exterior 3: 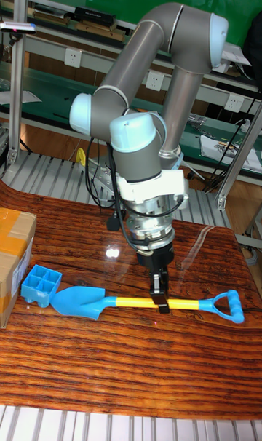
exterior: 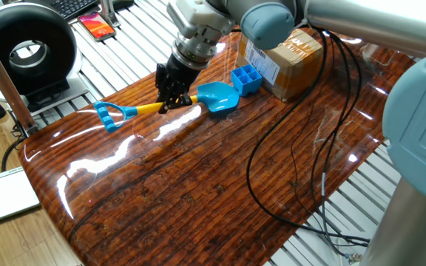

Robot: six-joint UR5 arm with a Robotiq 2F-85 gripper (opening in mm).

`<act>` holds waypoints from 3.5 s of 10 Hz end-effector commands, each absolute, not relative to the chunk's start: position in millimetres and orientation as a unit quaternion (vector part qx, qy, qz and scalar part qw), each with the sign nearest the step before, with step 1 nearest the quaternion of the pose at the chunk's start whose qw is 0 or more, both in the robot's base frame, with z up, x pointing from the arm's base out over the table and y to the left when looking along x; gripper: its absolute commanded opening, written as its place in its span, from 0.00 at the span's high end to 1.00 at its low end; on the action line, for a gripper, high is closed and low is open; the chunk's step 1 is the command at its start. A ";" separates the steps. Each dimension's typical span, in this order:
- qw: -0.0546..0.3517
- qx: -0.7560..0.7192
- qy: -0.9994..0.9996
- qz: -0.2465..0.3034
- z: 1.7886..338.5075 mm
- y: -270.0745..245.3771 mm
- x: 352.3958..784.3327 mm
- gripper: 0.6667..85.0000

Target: Use a shovel to scoop up an object

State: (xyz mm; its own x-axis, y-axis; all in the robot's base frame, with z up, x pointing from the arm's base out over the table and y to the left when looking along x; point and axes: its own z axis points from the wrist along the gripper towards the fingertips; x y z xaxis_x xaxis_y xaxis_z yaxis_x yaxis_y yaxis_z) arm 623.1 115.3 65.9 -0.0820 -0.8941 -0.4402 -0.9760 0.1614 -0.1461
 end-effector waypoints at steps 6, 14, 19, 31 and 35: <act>0.219 -0.644 0.728 0.091 56.1 95.4 623.9 0.99; 0.200 -0.644 0.734 0.083 46.6 87.2 621.5 0.99; 0.189 -0.643 0.738 0.082 39.4 81.5 619.1 0.99; 0.153 -0.647 0.743 0.080 23.3 55.0 600.8 0.99; 0.155 -0.642 0.747 0.073 21.1 68.8 609.4 0.99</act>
